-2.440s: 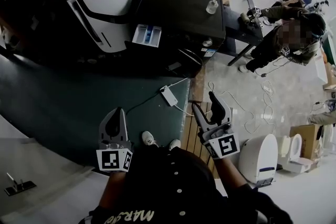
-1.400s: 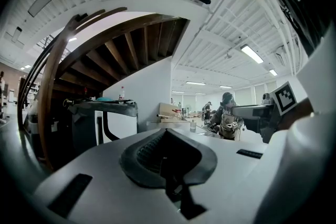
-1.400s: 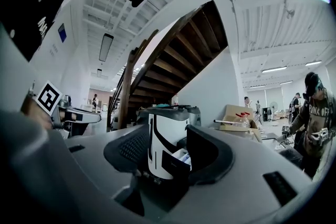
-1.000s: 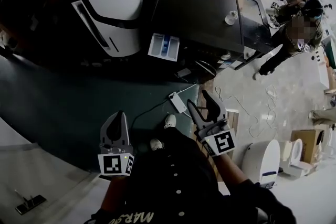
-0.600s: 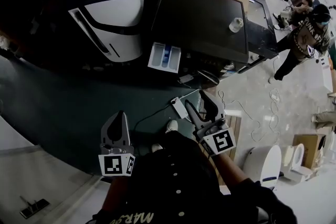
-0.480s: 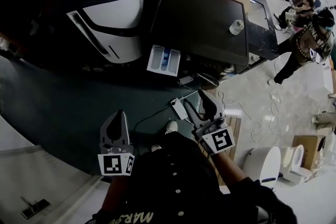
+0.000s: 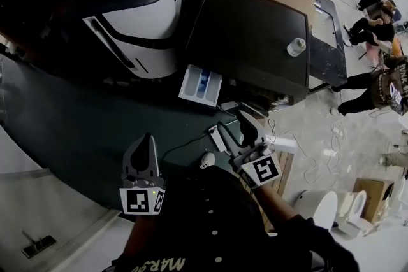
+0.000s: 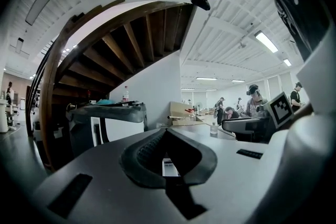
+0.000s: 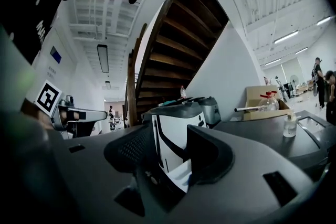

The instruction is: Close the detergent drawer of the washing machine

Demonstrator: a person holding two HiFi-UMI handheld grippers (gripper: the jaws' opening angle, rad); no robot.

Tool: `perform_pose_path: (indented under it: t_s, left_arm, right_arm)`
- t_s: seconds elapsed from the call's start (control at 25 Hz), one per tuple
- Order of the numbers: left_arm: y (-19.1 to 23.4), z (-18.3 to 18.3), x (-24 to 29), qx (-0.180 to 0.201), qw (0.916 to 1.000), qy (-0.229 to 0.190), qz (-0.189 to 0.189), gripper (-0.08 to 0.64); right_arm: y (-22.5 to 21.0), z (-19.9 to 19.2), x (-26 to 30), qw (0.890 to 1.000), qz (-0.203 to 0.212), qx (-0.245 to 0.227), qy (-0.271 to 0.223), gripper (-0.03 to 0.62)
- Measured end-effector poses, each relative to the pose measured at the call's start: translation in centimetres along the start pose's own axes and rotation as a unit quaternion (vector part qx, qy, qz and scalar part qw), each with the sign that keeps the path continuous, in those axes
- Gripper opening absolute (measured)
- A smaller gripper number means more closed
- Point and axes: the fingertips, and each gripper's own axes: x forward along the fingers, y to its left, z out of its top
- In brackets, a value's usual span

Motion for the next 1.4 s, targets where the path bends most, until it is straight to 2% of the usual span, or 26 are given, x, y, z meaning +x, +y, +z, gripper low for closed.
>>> perform_pose_path:
  t_s: [0.16,0.32,0.6,1.04,1.4]
  left_arm:
    - [0.2,-0.3,0.3,-0.005,0.9999,0.011,0.007,0.005]
    - [1.0,-1.0,0.4,-0.008,0.9997,0.022,0.005,0.005]
    - [2.5,-2.5,2.4,-0.019,0.9987,0.034,-0.034,0.005]
    - [3.0,-5.3,5.6,-0.045,0.9900,0.074,-0.112,0.005]
    - [2.8,-7.9,6.8,-0.064,0.9806,0.111,-0.148,0.005]
  right_arm:
    - [-0.4,-1.8,1.5,0.999,0.020,0.030,0.010,0.229]
    - [-0.7,-4.3,3.1,0.997,0.009,0.066,0.036,0.227]
    - [-0.7,-12.3,5.8,0.986,-0.012,0.138,0.097,0.227]
    - [-0.6,-21.1,7.5,0.945,-0.091,0.286,0.127,0.225]
    - [-0.3,-26.8,7.4,0.895,-0.143,0.405,0.117,0.221]
